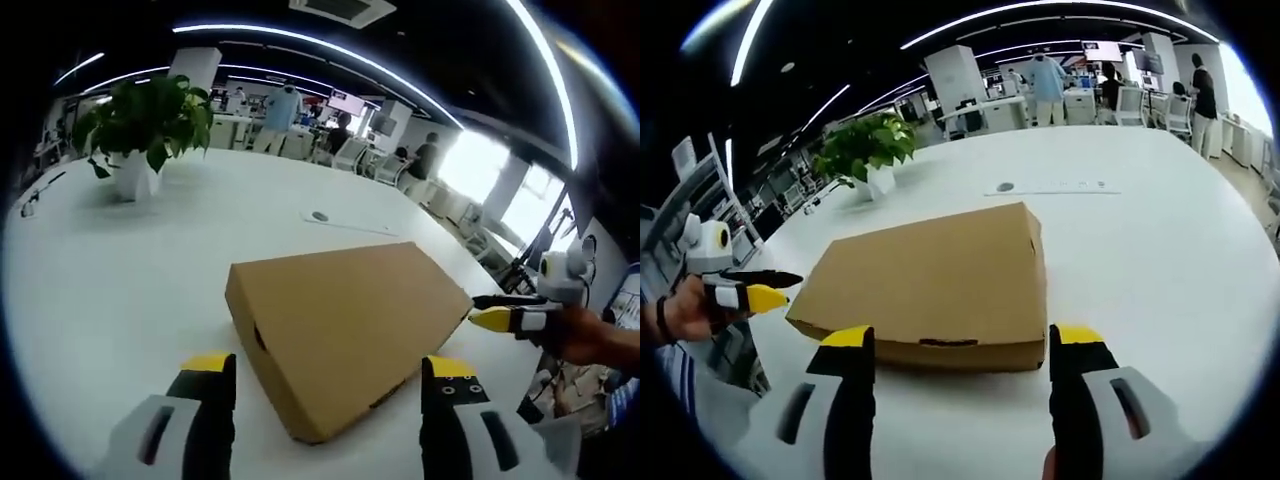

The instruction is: Operate the shoe box by opening the lid, removing the specified soft item, and placing it in the target area until the item is outside and the box remains undamaged.

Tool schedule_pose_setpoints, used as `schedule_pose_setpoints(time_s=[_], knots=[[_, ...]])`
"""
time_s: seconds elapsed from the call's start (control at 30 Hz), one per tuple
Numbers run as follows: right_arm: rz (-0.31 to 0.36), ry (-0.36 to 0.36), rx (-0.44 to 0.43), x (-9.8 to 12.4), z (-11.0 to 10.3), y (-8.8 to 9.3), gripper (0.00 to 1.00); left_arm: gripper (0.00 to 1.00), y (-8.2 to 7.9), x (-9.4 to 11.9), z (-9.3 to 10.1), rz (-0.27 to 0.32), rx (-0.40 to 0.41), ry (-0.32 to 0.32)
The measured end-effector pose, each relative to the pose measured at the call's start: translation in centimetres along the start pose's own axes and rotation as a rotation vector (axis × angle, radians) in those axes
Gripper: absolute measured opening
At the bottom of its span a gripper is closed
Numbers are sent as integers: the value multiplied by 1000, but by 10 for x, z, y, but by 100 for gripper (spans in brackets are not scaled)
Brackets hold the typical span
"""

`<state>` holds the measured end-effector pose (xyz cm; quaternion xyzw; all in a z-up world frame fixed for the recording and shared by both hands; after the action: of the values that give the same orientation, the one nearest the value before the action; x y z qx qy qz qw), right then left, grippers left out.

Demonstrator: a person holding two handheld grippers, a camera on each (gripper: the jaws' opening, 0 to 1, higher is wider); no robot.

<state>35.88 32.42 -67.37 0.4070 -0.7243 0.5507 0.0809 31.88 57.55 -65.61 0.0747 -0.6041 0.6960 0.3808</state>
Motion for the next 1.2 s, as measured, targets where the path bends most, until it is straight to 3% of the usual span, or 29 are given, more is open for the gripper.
schedule_pose_setpoints(time_s=[0.53, 0.7, 0.87, 1.2], knots=[[-40, 11, -23, -21, 11, -2, 63, 74, 13, -16, -6, -32, 38, -11], [-40, 10, -29, -23, 11, -3, 62, 66, 16, -22, -5, -50, 36, -3], [-38, 10, -34, -22, 11, -2, 62, 64, 16, -25, -4, -44, 88, 6], [-26, 15, -28, -22, 10, -2, 62, 62, 18, -25, -1, -30, 107, 3]])
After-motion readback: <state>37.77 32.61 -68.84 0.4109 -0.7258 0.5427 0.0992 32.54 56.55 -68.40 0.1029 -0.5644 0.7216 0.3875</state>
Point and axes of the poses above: the point that each gripper's makers call its tool centre point, and the gripper's own axes: x roughly backward along the fingers, z roughly to its right, y roughly out of its underside, the point moved 4 cm from there along x, roughly backward along the fingers, and after that the axes turned 6 degrees about -x, right-handed, at the moved point
